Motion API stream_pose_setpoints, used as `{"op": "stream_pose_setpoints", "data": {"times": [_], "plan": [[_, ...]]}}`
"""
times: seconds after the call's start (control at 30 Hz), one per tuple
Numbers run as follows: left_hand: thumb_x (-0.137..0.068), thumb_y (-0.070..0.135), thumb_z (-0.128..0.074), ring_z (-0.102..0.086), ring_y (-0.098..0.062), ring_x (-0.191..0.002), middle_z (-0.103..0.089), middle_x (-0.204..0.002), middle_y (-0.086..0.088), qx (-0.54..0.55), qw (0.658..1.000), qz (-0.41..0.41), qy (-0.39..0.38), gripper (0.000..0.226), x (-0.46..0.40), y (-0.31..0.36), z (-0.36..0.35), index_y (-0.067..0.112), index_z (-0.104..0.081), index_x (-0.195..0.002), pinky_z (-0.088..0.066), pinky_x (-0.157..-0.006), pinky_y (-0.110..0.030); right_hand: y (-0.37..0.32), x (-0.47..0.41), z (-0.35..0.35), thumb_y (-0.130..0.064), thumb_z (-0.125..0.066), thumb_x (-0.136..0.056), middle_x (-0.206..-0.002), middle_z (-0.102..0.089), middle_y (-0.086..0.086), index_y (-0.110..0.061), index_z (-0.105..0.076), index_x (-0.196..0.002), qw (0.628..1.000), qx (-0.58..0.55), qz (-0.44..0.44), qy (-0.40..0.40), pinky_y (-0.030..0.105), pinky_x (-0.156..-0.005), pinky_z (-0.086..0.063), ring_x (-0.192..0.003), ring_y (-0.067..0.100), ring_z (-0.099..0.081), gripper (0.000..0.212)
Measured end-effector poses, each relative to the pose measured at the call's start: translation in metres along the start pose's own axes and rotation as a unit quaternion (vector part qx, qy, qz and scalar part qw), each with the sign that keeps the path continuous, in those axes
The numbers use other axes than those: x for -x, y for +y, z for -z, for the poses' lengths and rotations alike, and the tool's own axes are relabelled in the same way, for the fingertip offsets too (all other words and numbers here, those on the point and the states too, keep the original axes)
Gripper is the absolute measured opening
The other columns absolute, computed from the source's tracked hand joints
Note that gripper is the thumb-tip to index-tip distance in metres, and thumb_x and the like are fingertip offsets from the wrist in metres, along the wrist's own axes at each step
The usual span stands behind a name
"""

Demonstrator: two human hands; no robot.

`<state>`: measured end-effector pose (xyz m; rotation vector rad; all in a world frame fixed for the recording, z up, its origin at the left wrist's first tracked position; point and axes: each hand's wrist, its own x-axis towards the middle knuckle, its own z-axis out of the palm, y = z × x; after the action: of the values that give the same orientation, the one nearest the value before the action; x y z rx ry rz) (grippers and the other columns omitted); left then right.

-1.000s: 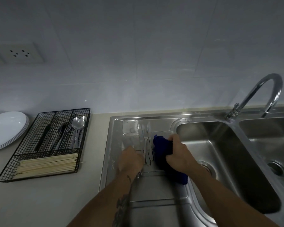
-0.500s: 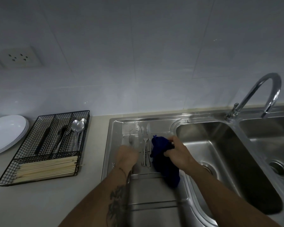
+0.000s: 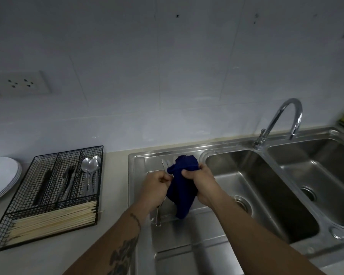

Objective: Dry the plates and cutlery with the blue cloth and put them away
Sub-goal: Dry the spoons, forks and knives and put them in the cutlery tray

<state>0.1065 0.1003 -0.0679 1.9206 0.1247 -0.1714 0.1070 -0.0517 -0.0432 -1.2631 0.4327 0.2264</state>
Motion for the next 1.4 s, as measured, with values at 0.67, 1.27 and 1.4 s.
{"op": "stream_pose_setpoints", "data": {"times": [0.67,1.27,1.4], "plan": [[-0.085,-0.004,-0.064,-0.064,-0.016,-0.072,-0.069,-0.076,-0.005,0.063,0.996,0.009,-0.066,0.011,-0.002,-0.010,0.016,0.006,-0.069,-0.083,-0.050,-0.065,-0.026,0.027,0.018,-0.012,0.006,-0.059,-0.087,-0.116,-0.072,0.018,-0.005,-0.063,-0.125,0.999,-0.031,-0.035,-0.001,0.043,-0.082,-0.055,-0.107,0.036,-0.067,0.039],[-0.085,0.015,-0.071,-0.061,-0.016,-0.068,-0.066,-0.075,0.001,0.043,0.997,-0.044,0.035,0.015,-0.058,0.052,-0.002,0.016,-0.063,-0.073,-0.049,-0.061,-0.028,-0.001,0.000,0.000,0.004,-0.070,-0.075,-0.100,-0.067,0.012,-0.020,-0.053,-0.103,0.954,0.277,0.118,-0.006,0.044,-0.078,-0.061,-0.089,0.028,-0.069,0.041],[-0.089,0.014,-0.066,-0.063,-0.023,-0.074,-0.067,-0.084,-0.006,0.164,0.979,0.027,0.119,0.008,-0.079,0.050,0.002,0.013,-0.066,-0.081,-0.059,-0.075,-0.037,0.017,-0.005,0.016,0.007,-0.070,-0.075,-0.102,-0.064,0.010,-0.026,-0.048,-0.099,0.933,0.343,0.102,-0.036,0.041,-0.081,-0.060,-0.093,0.025,-0.067,0.046]]}}
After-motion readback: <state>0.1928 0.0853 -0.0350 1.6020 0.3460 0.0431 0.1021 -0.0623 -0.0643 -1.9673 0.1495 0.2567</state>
